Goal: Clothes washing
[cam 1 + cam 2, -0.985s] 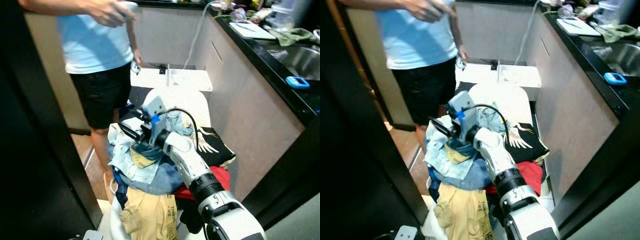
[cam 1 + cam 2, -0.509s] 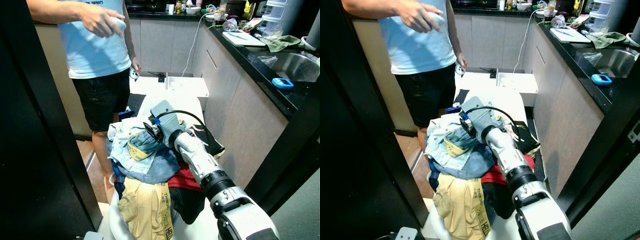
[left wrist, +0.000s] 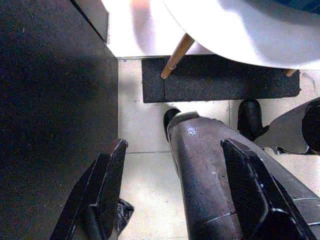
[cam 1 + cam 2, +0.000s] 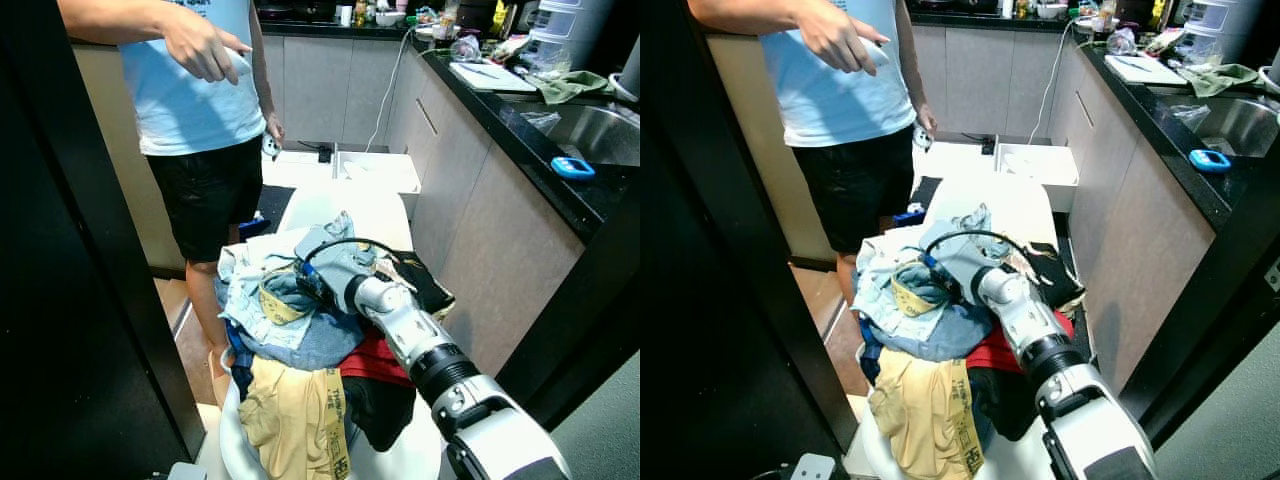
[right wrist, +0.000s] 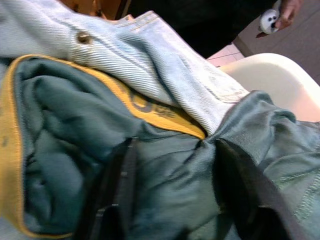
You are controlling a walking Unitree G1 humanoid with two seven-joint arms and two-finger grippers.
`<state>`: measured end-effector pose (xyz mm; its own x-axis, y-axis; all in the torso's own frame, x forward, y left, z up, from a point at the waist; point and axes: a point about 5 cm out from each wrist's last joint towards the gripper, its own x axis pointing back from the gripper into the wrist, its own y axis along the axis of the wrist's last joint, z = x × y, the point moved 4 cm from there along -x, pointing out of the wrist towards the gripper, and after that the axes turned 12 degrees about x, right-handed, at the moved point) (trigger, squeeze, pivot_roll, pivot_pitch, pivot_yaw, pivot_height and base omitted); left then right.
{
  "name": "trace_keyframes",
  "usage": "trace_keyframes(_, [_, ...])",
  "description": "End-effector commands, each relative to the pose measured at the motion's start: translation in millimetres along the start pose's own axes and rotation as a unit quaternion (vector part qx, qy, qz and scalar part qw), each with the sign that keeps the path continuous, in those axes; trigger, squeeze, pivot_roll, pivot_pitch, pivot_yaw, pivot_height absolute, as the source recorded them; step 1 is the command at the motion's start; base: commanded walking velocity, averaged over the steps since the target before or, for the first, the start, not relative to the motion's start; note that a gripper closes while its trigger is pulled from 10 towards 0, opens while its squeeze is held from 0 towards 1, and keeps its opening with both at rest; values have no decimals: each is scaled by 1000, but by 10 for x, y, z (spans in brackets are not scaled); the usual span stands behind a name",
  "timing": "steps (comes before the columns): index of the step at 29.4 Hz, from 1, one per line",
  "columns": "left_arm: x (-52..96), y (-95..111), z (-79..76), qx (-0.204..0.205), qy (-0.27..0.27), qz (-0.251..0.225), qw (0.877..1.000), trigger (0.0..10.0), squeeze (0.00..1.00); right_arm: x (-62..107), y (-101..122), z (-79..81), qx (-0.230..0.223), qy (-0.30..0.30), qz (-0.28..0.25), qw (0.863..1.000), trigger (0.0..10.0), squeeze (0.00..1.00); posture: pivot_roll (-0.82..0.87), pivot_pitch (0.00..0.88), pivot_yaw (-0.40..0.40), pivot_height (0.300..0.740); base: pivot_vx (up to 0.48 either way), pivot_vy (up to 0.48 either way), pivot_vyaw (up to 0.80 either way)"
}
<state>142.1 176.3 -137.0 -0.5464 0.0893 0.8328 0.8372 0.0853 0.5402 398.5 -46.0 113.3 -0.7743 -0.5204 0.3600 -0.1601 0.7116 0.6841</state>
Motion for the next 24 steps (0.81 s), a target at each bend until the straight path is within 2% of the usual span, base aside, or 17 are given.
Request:
trace_keyframes(1, [60, -298, -30, 2, -4, 54, 999, 10000, 0, 23, -291, 159, -2, 29, 60, 998, 1098, 0, 2, 0, -56, 740, 0, 0, 0])
trace_keyframes(2, [60, -298, -30, 2, -4, 54, 999, 10000, 0, 23, -291, 159, -2, 29, 60, 998, 1098, 0, 2, 0, -56, 740, 0, 0, 0])
trace_keyframes(3, [61, -300, -30, 3, -3, 54, 999, 10000, 0, 25, -293, 164, -7, 32, 59, 998, 0, 0, 2, 0, -56, 740, 0, 0, 0])
trace_keyframes(13, [59, -297, -46, 3, -6, 52, 999, 10000, 0, 27, -193, 195, -30, 49, 36, 998, 0, 0, -2, 0, -53, 740, 0, 0, 0])
trace_keyframes(17, [53, -282, -54, 1, -8, 49, 999, 10000, 0, 24, -56, 223, -60, 64, -4, 996, 0, 0, -3, 0, -56, 740, 0, 0, 0])
trace_keyframes(18, [50, -273, -59, 1, -8, 48, 999, 10000, 0, 25, 101, 212, -93, 68, -50, 992, 0, 0, -4, 0, -56, 740, 0, 0, 0])
trace_keyframes(19, [44, -259, -73, 2, -10, 46, 999, 10000, 0, 42, 306, 162, -148, 69, -111, 980, 0, 0, -4, 0, -56, 740, 0, 0, 0])
trace_keyframes(21, [44, -259, -73, 2, -10, 46, 999, 10000, 0, 42, 306, 162, -148, 69, -111, 980, 0, 0, -4, 0, -56, 740, 0, 0, 0])
trace_keyframes(22, [39, -250, -84, 2, -11, 45, 999, 10000, 0, 66, 438, 115, -185, 69, -153, 968, 0, 0, -6, 0, -56, 740, 0, 0, 0])
trace_keyframes(23, [39, -250, -84, 2, -11, 45, 999, 10000, 0, 66, 438, 115, -185, 69, -153, 968, 0, 0, -6, 0, -56, 740, 0, 0, 0])
trace_keyframes(24, [31, -236, -107, 2, -13, 43, 999, 10000, 0, 130, 652, -15, -254, 62, -220, 940, 0, 0, -6, 0, -57, 740, 0, 0, 0])
